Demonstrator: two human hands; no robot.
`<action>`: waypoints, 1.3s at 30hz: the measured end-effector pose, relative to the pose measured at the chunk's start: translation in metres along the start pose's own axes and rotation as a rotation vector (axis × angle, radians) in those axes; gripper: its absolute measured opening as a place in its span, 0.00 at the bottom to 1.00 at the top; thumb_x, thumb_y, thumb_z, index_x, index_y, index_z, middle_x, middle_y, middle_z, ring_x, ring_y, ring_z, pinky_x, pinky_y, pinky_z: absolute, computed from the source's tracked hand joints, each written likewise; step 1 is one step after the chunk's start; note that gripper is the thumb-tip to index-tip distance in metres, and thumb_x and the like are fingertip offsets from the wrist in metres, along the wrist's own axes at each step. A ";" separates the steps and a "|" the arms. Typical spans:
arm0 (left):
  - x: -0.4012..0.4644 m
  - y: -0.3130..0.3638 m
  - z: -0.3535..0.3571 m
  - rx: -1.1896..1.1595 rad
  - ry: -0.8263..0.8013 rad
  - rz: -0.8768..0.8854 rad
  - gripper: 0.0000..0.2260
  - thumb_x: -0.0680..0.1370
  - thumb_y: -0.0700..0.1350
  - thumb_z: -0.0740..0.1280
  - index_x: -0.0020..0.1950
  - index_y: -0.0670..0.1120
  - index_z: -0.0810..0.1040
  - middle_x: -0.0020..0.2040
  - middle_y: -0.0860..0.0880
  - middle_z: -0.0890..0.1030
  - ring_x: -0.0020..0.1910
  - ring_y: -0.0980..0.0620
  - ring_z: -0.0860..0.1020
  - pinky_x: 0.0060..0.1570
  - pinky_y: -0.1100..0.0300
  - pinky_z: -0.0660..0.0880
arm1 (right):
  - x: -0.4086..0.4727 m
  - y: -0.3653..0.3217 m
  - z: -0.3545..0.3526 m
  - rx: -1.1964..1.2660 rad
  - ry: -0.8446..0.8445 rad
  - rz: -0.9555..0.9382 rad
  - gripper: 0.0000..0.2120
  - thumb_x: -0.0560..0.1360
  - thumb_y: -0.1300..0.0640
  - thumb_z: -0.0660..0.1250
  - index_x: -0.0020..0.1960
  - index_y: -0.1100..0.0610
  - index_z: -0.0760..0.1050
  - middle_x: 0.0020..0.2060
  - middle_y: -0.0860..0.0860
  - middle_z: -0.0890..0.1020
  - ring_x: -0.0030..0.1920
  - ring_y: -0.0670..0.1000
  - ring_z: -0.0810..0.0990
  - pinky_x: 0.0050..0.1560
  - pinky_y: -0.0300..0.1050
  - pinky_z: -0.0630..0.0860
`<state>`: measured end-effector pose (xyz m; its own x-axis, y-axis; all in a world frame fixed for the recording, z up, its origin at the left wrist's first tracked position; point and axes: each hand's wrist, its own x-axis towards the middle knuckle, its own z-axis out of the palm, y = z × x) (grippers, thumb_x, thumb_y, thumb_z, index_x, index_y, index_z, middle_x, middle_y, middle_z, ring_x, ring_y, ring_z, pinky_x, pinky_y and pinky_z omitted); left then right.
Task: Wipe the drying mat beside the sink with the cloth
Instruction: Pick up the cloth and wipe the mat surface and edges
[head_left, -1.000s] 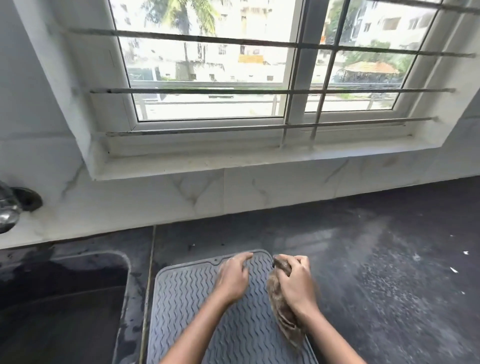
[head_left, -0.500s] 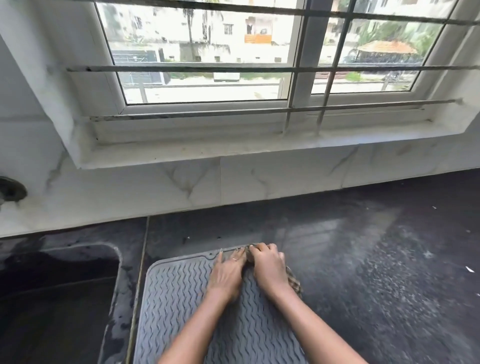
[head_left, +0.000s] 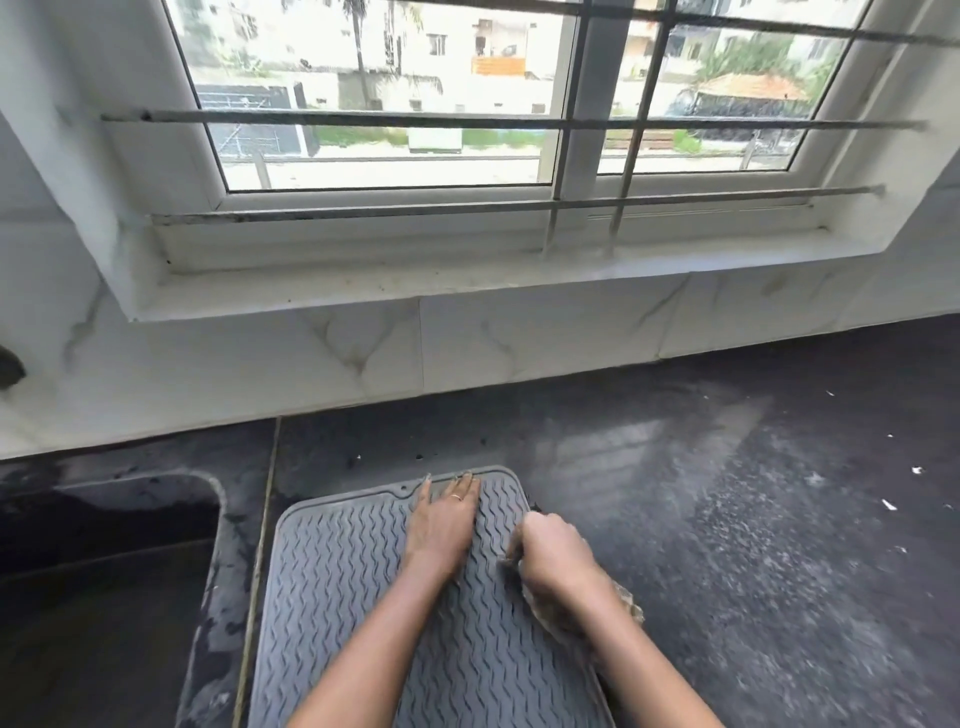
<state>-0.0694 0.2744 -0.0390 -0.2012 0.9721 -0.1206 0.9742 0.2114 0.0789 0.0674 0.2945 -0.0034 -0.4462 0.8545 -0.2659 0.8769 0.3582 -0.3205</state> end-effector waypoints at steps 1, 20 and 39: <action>-0.003 0.001 0.000 -0.002 0.029 0.024 0.27 0.79 0.34 0.51 0.78 0.44 0.50 0.78 0.47 0.55 0.76 0.51 0.57 0.75 0.50 0.41 | 0.004 0.002 -0.005 0.097 0.041 0.024 0.12 0.73 0.63 0.64 0.53 0.54 0.80 0.55 0.55 0.82 0.59 0.57 0.78 0.57 0.46 0.75; -0.016 -0.001 0.009 -0.115 0.084 0.057 0.27 0.78 0.38 0.53 0.77 0.49 0.54 0.78 0.52 0.57 0.76 0.56 0.56 0.74 0.50 0.38 | -0.028 0.006 0.030 0.007 0.125 -0.171 0.09 0.74 0.64 0.60 0.51 0.59 0.77 0.57 0.52 0.73 0.58 0.58 0.67 0.58 0.55 0.67; -0.050 0.005 0.024 -0.052 -0.034 0.047 0.26 0.81 0.40 0.47 0.78 0.50 0.42 0.79 0.53 0.45 0.78 0.53 0.45 0.74 0.50 0.39 | -0.077 0.026 0.027 -0.008 -0.008 -0.224 0.19 0.73 0.65 0.65 0.62 0.52 0.77 0.60 0.51 0.75 0.61 0.57 0.68 0.64 0.52 0.68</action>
<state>-0.0522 0.2241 -0.0560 -0.1508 0.9772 -0.1495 0.9756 0.1715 0.1369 0.1201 0.2280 -0.0156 -0.6312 0.7504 -0.1963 0.7573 0.5415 -0.3651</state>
